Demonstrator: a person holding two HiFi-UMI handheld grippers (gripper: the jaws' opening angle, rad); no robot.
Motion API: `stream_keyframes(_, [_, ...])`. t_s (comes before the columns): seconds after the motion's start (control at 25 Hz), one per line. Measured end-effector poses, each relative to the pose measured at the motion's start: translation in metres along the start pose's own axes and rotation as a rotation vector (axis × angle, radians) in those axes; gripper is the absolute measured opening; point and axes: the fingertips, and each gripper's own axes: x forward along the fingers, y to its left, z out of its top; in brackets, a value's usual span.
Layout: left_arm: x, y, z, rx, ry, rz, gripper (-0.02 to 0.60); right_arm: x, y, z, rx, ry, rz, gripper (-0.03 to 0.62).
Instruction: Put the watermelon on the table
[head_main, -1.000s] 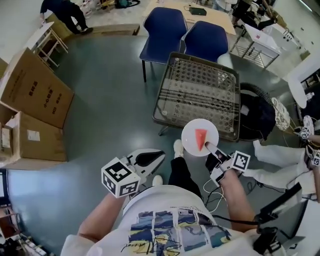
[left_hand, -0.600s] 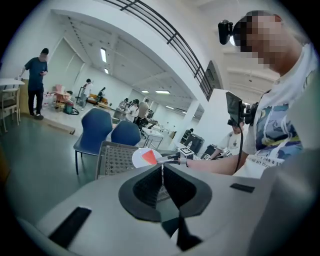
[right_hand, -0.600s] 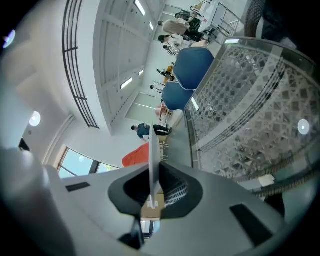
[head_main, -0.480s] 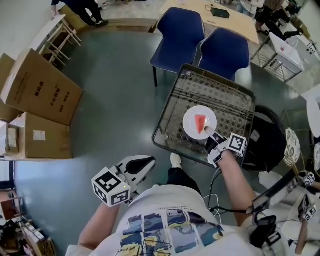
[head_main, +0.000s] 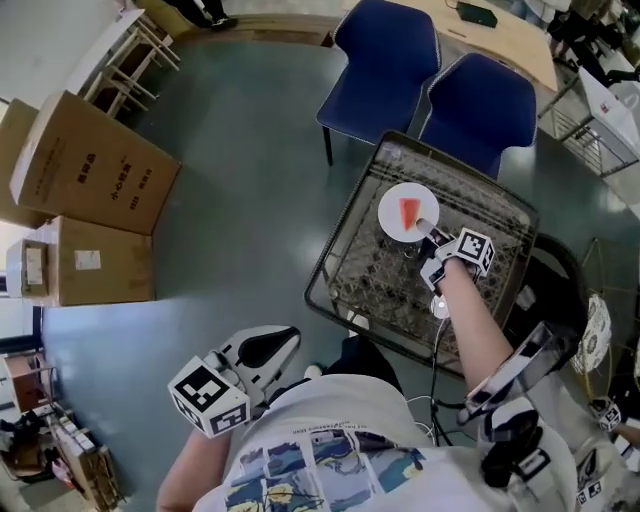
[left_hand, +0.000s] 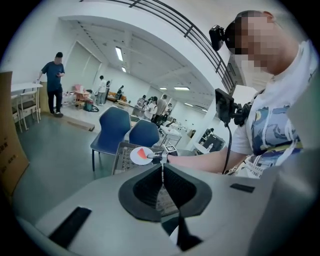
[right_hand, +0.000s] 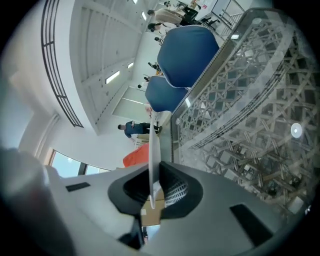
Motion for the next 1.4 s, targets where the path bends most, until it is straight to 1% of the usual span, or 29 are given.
stream_keyframes(0.16, [0.005,0.014,0.003,-0.033,0.019,0.039,0.018,0.041,-0.023,0.019,0.008,0.014,-0.041,0.025])
stream_keyframes(0.32, [0.007,0.021,0.007,-0.069,0.015,0.071,0.018,0.067,-0.047,0.032,0.021,0.03,-0.096,0.025])
stream_keyframes(0.56, [0.009,0.039,0.012,-0.113,0.017,0.105,0.018,0.095,-0.071,0.05,0.008,0.038,-0.162,0.025])
stream_keyframes(0.68, [0.009,0.047,0.012,-0.133,0.008,0.115,0.018,0.102,-0.077,0.053,-0.008,0.051,-0.174,0.025])
stream_keyframes(0.8, [0.01,0.053,0.011,-0.145,0.006,0.12,0.018,0.104,-0.083,0.056,-0.033,0.052,-0.205,0.024])
stream_keyframes(0.92, [0.012,0.057,0.01,-0.153,0.008,0.118,0.018,0.107,-0.088,0.058,-0.088,0.056,-0.251,0.025])
stream_keyframes(1.08, [0.016,0.058,0.007,-0.161,0.003,0.116,0.018,0.108,-0.091,0.061,-0.199,0.068,-0.332,0.026])
stream_keyframes(1.2, [0.019,0.057,0.006,-0.165,0.004,0.116,0.018,0.109,-0.09,0.063,-0.302,0.084,-0.388,0.048])
stream_keyframes(1.4, [0.02,0.057,0.004,-0.153,0.017,0.121,0.018,0.107,-0.09,0.067,-0.444,0.098,-0.479,0.083])
